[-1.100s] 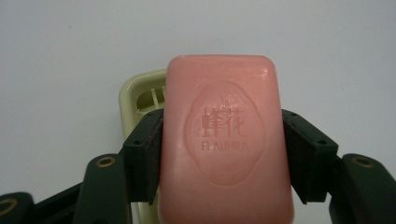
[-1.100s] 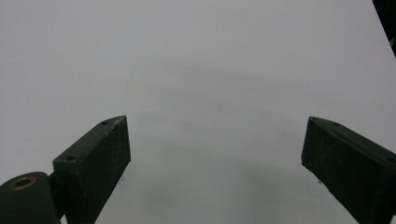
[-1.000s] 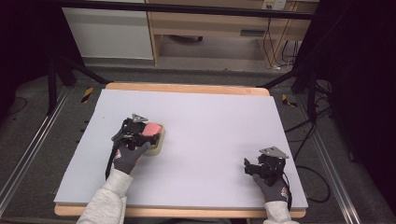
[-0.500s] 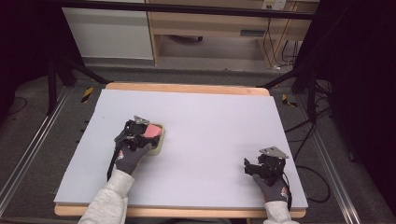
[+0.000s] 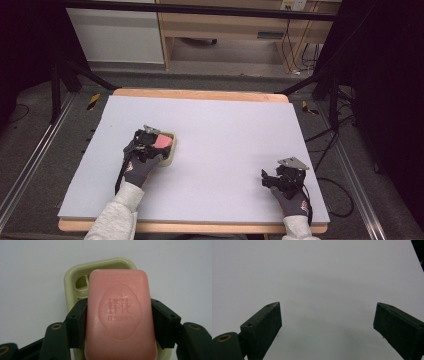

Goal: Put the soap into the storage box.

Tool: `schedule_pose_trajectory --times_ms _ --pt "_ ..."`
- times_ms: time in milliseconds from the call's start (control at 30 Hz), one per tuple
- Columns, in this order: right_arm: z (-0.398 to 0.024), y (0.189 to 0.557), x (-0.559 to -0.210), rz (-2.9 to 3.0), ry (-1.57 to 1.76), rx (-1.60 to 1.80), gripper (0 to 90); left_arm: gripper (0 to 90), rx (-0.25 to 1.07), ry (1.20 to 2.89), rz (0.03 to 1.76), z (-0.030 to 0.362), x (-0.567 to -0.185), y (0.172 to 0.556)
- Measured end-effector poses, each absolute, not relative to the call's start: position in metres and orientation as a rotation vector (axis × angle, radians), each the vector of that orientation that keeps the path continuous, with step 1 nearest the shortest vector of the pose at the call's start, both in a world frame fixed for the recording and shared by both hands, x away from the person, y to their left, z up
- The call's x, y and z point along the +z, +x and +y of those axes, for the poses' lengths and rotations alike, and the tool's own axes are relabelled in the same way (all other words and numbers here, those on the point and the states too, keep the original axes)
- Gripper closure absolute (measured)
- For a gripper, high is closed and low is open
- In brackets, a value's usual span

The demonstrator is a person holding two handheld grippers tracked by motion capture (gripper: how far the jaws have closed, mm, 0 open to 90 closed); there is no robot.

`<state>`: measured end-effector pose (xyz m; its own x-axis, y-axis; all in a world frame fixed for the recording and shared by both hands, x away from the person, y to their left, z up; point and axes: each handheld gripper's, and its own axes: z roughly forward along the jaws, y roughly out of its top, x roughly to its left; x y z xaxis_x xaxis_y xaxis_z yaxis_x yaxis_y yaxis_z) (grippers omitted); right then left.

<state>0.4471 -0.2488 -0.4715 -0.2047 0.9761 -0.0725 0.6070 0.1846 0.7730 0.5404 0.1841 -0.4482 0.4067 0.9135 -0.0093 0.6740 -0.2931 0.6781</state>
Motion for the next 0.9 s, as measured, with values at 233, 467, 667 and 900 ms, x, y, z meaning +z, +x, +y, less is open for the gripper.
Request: schedule_pose_trajectory --times_ms 233,467,667,900 --pt "-0.2488 0.447 -0.4714 1.89 1.482 0.83 8.3 37.1 0.509 2.059 1.355 0.1842 -0.4496 0.5412" --pt "-0.2489 0.4471 -0.4715 1.888 1.481 0.829 8.2 37.1 0.502 2.056 1.361 0.185 -0.4515 0.5421" --pt "-0.2487 0.447 -0.4715 1.888 1.48 0.829 8.1 37.0 0.502 2.059 1.355 0.1852 -0.4519 0.5423" --pt "-0.2488 0.447 -0.4715 1.885 1.48 0.829 8.1 33.3 0.515 2.054 1.322 0.1864 -0.4493 0.5406"
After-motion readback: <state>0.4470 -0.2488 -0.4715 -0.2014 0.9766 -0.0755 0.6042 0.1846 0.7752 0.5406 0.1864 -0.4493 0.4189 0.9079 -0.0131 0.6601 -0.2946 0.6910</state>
